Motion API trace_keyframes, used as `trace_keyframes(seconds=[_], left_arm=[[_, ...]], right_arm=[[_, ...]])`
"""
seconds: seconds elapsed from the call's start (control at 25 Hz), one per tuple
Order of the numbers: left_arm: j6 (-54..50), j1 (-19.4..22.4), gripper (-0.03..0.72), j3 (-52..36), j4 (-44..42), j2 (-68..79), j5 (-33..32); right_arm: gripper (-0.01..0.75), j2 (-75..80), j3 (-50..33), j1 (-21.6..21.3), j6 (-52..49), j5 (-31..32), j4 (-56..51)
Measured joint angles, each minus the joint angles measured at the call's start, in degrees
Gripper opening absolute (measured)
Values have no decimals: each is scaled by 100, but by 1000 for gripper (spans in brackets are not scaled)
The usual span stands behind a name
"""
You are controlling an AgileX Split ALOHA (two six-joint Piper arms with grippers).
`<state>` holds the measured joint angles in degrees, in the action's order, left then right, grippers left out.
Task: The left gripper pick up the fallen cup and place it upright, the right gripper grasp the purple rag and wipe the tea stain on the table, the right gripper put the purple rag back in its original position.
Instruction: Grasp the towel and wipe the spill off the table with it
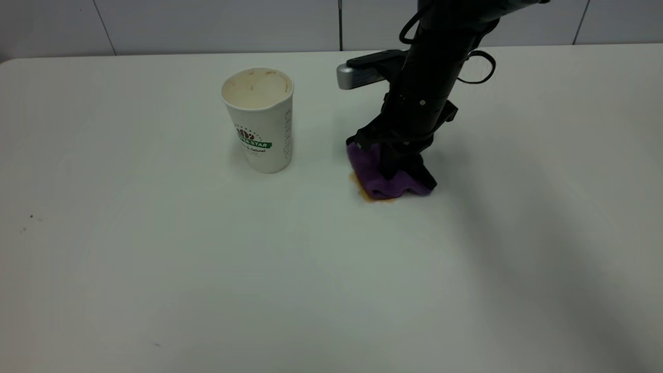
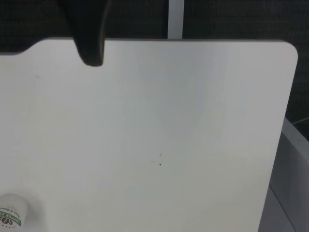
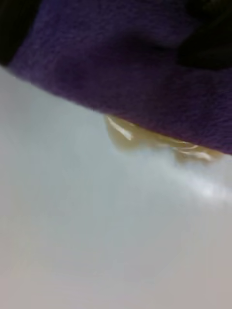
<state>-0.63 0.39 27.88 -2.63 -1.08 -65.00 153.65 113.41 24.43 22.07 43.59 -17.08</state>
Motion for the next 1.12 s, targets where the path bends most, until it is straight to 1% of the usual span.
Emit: trace_keyframes(seconds=[0.08, 0.32, 0.4, 0.52, 0.64, 0.76, 0.96, 1.12], left_arm=[[0, 0, 476, 0, 0, 0, 0], [0, 0, 476, 0, 0, 0, -4], [0, 0, 476, 0, 0, 0, -4], [0, 0, 476, 0, 0, 0, -4], [0, 0, 476, 0, 0, 0, -4], [0, 0, 476, 0, 0, 0, -4], [0, 0, 476, 0, 0, 0, -4], [0, 0, 476, 0, 0, 0, -4]], right_arm=[[44, 18, 10, 125, 147, 202, -115], [44, 36, 14, 674, 508, 698, -304], [44, 39, 14, 766, 528, 758, -196], [44, 39, 14, 778, 291, 705, 68], [44, 39, 19, 656, -75, 558, 493], [44, 24, 36, 416, -381, 381, 1064], [44, 12, 47, -211, -901, 379, 1596], [44, 7, 53, -737, -1098, 628, 1670]])
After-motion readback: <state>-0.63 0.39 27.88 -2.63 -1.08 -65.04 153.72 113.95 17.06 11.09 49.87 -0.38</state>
